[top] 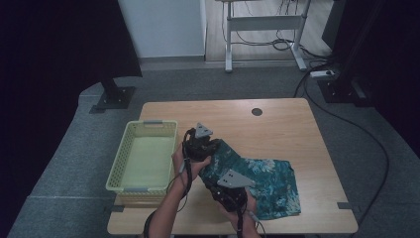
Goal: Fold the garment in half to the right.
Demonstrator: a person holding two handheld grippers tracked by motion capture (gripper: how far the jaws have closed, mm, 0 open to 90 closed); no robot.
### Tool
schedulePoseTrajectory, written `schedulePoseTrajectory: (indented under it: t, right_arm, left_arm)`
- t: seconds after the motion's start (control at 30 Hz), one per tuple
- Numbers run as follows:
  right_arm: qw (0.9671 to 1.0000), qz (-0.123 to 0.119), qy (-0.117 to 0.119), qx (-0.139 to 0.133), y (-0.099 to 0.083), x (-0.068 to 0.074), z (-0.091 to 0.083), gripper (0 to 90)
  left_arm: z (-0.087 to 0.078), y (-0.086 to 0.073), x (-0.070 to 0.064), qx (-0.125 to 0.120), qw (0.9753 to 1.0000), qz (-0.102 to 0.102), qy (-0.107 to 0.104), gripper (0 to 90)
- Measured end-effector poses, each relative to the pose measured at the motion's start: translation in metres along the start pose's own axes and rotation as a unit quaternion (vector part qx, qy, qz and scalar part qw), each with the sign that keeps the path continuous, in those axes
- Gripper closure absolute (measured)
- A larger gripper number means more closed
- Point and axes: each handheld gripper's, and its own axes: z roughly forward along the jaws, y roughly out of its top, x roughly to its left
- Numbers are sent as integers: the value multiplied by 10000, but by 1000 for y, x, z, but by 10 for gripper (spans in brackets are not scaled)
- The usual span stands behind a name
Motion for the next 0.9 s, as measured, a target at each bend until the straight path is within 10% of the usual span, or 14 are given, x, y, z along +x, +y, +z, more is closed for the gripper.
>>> schedulePoseTrajectory:
  t: [0.6,0.9]
  right_arm:
    - [9996,-226,-25,-177,32,7,-8,857]
    - [9999,-35,101,-71,19,8,4,857]
  left_arm:
    - [-23,20,9,-145,9999,15,90,865]
    - [-16,4,14,-17,9999,-82,78,865]
